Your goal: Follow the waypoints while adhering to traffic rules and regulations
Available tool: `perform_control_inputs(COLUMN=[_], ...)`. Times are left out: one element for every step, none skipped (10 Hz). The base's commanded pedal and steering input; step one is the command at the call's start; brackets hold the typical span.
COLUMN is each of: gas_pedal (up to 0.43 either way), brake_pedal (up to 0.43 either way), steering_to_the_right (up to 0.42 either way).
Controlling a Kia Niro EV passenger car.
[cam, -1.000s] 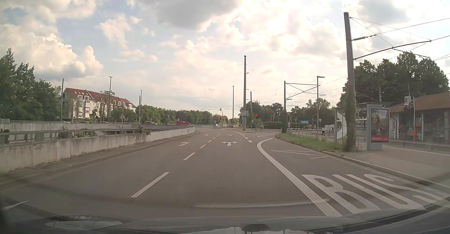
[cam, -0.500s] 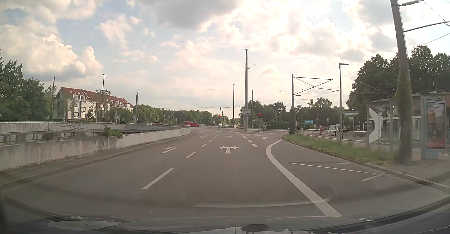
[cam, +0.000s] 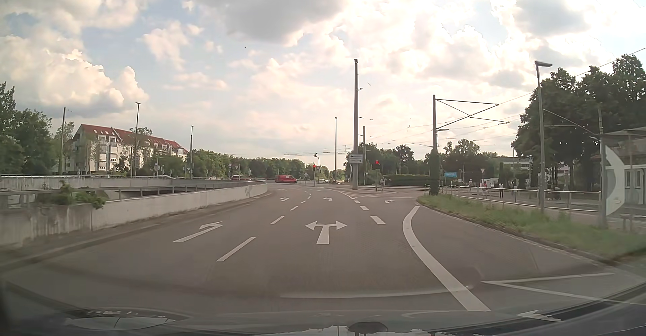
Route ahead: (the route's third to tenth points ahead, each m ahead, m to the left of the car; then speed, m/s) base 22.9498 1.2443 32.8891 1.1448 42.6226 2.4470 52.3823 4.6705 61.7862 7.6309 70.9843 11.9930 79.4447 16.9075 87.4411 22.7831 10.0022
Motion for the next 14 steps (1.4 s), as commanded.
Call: perform_control_inputs(gas_pedal=[0.000,0.000,0.000,0.000,0.000,0.000,0.000,0.000,0.000,0.000,0.000,0.000,0.000,0.000], brake_pedal=[0.000,0.000,0.000,0.000,0.000,0.000,0.000,0.000,0.000,0.000,0.000,0.000,0.000,0.000], steering_to_the_right=[0.000,0.000,0.000,0.000,-0.001,-0.001,0.000,-0.001,-0.001,-0.001,-0.001,-0.001,-0.001,-0.001])
